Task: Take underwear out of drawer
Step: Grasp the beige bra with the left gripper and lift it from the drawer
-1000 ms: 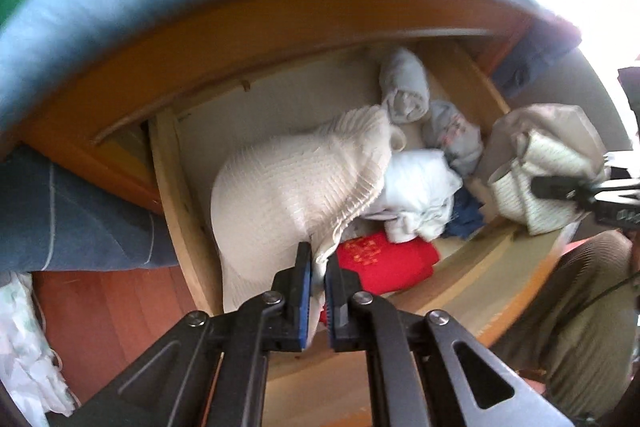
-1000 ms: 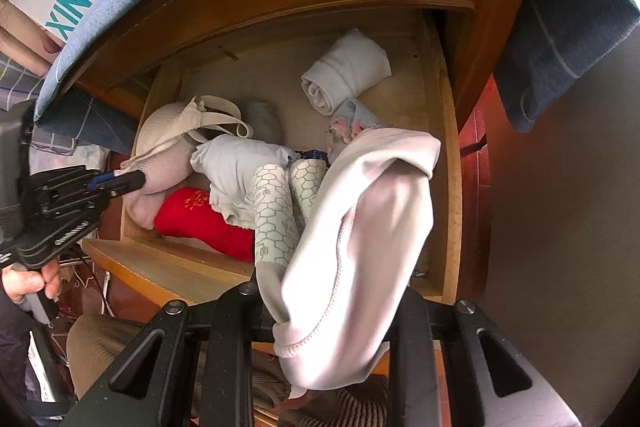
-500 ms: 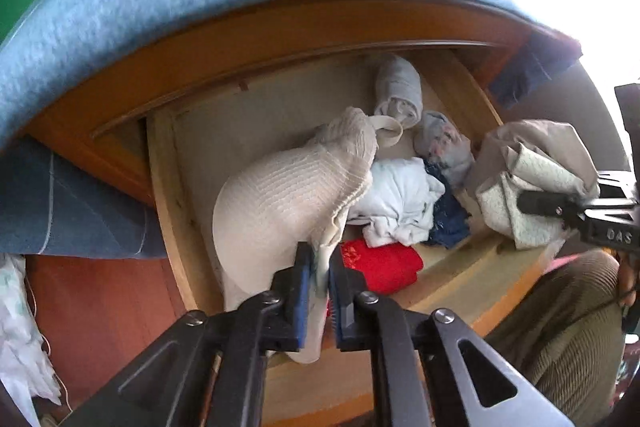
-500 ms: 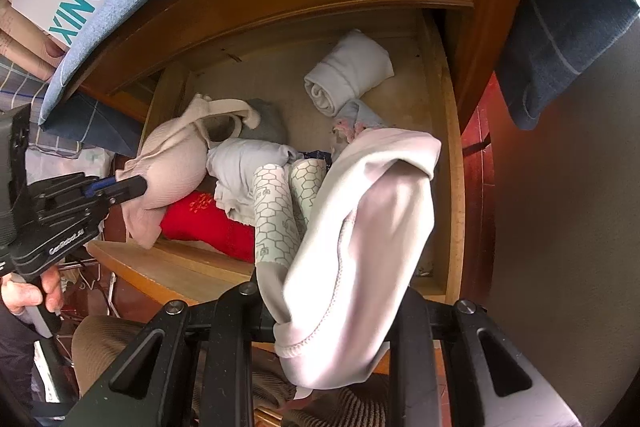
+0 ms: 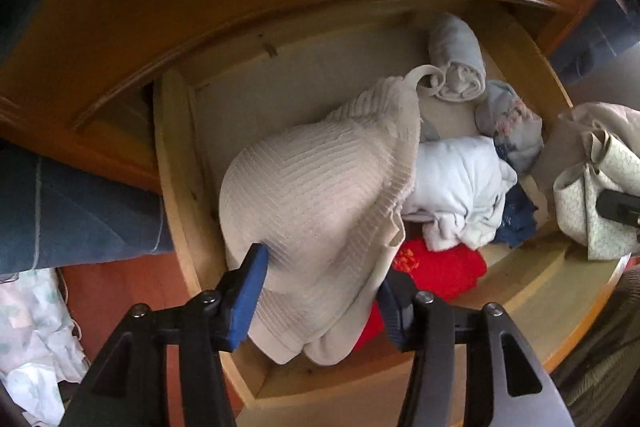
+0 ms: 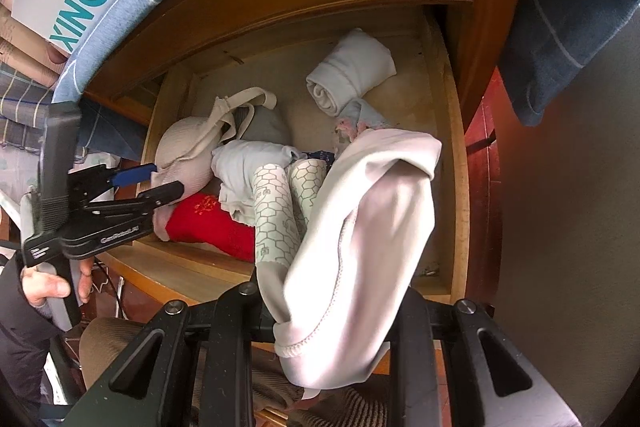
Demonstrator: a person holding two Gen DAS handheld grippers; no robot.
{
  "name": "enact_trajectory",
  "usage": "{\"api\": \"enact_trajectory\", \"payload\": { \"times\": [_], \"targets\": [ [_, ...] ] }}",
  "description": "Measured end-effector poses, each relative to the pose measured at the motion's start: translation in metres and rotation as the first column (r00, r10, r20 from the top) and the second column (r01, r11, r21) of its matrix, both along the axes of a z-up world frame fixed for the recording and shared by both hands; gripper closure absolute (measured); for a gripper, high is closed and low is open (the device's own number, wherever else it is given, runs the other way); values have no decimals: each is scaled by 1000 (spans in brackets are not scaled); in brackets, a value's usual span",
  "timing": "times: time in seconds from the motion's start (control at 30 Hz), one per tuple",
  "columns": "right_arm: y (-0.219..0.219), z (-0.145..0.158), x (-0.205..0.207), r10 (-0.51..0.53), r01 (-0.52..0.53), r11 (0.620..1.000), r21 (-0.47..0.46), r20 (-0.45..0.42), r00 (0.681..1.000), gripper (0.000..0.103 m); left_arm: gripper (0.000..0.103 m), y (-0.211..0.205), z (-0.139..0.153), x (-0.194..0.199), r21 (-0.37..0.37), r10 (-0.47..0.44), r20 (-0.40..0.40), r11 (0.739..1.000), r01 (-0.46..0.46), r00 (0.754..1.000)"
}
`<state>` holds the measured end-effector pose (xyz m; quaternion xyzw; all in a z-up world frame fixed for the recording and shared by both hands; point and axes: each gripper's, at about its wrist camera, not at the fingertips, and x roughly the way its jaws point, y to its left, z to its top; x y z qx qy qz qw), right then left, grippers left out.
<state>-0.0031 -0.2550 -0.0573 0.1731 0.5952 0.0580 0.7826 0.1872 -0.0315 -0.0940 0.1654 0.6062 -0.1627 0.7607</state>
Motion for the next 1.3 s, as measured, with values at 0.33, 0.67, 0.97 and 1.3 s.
{"api": "enact_trajectory", "payload": {
  "times": [0.33, 0.67, 0.97, 1.3],
  "targets": [
    [3, 0, 1, 7, -7, 1000, -14, -1, 1000, 78, 97, 5, 10, -13, -101, 26, 0, 995, -26, 1000],
    [2, -1, 1, 7, -7, 1000, -13, -1, 1000, 78, 98, 13, 57, -45, -130, -36, 48, 991, 42, 998],
    [6, 1, 1, 10, -10, 1000, -29, -3, 1000, 78, 98, 21, 99, -67, -184, -14, 101, 982, 33, 995],
    [8, 1, 1, 10, -10, 999, -37, -4, 1000, 78, 98, 24, 156, -87, -251, 2, 188, 967, 46, 982]
  ]
}}
